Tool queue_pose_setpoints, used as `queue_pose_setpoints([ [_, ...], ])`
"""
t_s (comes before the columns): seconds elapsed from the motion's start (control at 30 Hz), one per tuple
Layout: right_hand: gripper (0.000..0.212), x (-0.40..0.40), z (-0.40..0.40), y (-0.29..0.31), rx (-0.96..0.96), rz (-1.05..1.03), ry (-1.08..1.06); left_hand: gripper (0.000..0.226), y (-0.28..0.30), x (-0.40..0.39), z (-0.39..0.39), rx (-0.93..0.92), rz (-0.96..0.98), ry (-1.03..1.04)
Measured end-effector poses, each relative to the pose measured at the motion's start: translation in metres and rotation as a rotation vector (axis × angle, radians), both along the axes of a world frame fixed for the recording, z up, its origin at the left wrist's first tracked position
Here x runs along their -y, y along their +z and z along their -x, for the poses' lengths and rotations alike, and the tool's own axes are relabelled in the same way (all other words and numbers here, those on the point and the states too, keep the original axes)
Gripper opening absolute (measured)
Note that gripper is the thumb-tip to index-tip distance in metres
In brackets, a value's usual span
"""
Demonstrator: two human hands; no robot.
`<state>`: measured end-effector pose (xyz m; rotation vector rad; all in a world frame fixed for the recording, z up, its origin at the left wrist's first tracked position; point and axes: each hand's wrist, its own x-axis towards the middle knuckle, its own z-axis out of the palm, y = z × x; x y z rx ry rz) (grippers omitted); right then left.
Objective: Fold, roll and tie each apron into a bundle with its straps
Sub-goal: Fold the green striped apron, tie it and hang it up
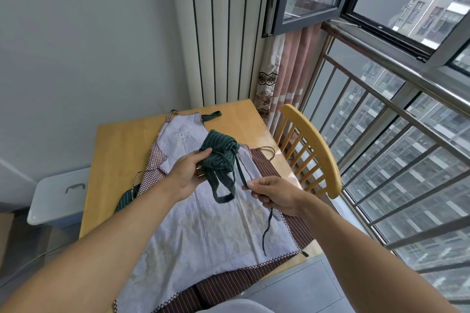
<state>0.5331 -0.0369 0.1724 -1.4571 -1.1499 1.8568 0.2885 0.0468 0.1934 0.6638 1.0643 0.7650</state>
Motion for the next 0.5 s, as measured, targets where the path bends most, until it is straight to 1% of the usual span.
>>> queue_pose_setpoints([
  [0.03,0.038,-0.001,0.002,0.002,0.059,-0.046,-0.013,0.035,0.0,0.0,0.0,-0.012,-0.008,0.001],
  [0.1,0.047,-0.004,0.005,0.007,0.155,-0.127,-0.052,0.032,0.0,0.0,-0.002,-0.04,-0.031,-0.007],
  [0.17,0.053,-0.008,0.012,0.014,0.181,-0.183,-0.073,0.031,0.001,0.002,-0.005,-0.068,-0.061,-0.039],
  [0.23,0.049,-0.012,0.02,0.018,0.192,-0.246,-0.086,0.03,0.002,0.004,-0.007,-0.069,-0.086,-0.077],
  [0.33,0.033,-0.017,0.026,0.02,0.267,-0.309,-0.141,0.032,0.002,0.005,-0.007,-0.041,-0.098,-0.081],
  [0.43,0.041,-0.014,0.025,0.018,0.315,-0.308,-0.129,0.04,-0.001,0.004,-0.003,-0.023,-0.089,-0.066],
  [0.5,0.041,-0.013,0.024,0.019,0.268,-0.299,-0.148,0.046,-0.003,0.003,-0.002,-0.024,-0.077,-0.044],
])
